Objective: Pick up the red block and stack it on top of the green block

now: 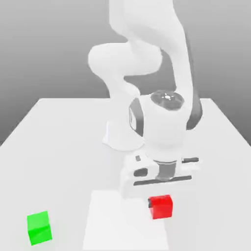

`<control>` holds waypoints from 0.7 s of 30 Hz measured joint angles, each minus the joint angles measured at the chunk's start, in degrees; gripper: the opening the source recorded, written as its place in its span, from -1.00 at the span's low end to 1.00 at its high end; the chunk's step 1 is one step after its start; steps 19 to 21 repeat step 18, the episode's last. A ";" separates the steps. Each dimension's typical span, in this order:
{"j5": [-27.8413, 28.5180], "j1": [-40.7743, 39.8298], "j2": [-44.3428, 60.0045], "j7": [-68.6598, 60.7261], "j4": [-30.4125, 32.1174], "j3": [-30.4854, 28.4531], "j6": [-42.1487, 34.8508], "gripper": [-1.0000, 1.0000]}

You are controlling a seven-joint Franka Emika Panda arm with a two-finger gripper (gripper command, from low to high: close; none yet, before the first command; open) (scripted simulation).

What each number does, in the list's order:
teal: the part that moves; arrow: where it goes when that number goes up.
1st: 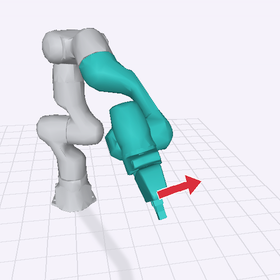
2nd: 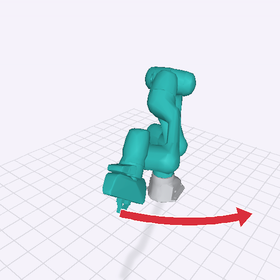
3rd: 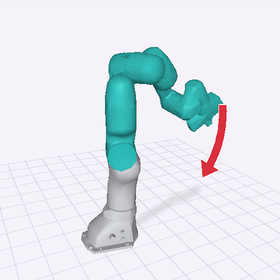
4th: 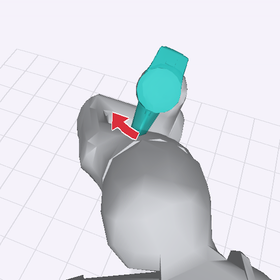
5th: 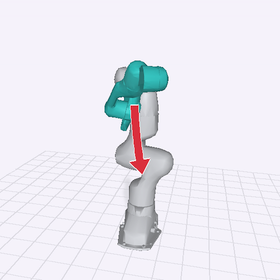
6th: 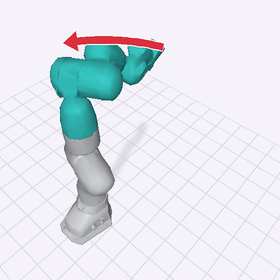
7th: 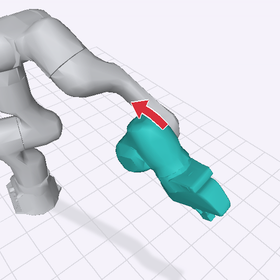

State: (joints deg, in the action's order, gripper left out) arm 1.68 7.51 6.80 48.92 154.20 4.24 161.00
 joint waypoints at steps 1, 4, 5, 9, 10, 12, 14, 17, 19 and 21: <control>-0.56 -0.47 -1.55 -0.40 -0.09 -0.25 -1.66 -1.00; -2.10 -6.99 -1.43 -1.32 -4.12 -4.50 -5.67 -1.00; -2.57 -8.89 -1.01 -1.59 -5.65 -6.19 -6.79 -1.00; -4.05 -15.77 0.53 -2.55 -10.96 -11.90 -10.63 -1.00; -4.52 -17.28 1.22 -2.85 -12.25 -13.25 -11.24 -1.00; -6.37 -20.17 5.11 -3.96 -14.84 -14.71 -10.03 -1.00; -8.23 -21.68 9.32 -5.25 -15.78 -14.27 -6.84 -1.00; -8.86 -22.15 10.86 -5.69 -15.99 -13.92 -5.53 1.00; -8.86 -22.15 10.86 -5.69 -15.99 -13.92 -5.53 1.00; -8.86 -22.15 10.86 -5.69 -15.99 -13.92 -5.53 1.00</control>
